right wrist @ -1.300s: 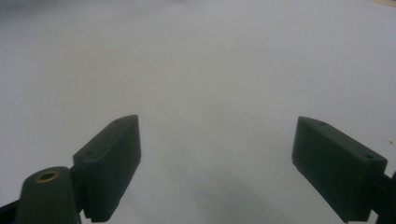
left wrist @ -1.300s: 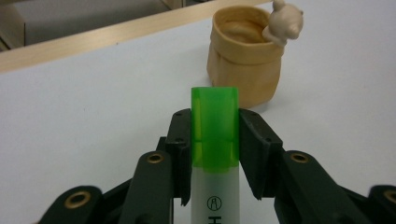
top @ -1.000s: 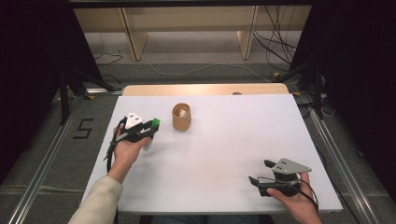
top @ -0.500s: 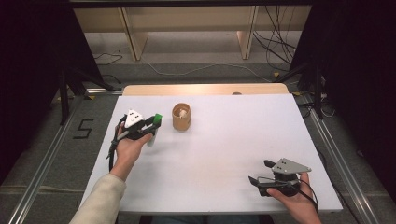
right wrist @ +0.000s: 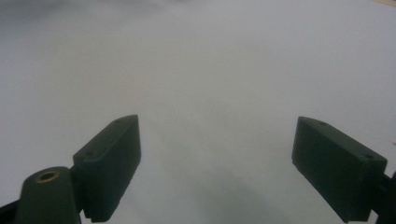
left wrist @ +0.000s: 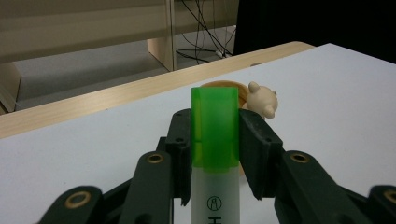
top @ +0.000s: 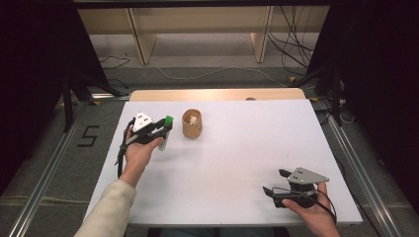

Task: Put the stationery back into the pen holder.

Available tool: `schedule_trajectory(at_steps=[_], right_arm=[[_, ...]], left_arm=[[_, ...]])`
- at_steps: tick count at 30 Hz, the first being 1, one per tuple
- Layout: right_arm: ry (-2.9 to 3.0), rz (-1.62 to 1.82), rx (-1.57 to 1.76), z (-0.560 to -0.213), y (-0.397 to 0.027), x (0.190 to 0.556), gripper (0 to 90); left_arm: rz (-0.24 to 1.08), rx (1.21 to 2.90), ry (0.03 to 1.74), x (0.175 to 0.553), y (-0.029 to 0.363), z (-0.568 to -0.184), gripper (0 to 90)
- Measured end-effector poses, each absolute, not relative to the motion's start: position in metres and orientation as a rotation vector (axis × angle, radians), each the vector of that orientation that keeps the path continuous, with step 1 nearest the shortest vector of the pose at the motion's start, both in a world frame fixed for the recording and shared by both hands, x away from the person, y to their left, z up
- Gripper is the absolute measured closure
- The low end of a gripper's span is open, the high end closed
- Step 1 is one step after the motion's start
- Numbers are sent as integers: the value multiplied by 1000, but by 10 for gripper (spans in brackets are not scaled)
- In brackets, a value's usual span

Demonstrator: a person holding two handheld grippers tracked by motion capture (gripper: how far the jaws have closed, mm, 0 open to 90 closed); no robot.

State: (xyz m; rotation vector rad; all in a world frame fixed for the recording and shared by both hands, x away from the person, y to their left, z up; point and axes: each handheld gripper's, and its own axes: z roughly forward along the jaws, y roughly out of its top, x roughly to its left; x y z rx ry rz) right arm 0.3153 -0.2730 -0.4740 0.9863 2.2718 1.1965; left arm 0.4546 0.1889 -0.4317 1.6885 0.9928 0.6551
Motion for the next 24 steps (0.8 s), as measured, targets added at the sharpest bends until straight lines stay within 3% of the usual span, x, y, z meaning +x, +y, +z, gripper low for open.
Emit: schedule_trajectory(at_steps=[24], right_arm=[[2273, 1200, 978, -474, -273, 316, 165]], left_arm=[[658, 1652, 950, 479, 173, -419, 669]])
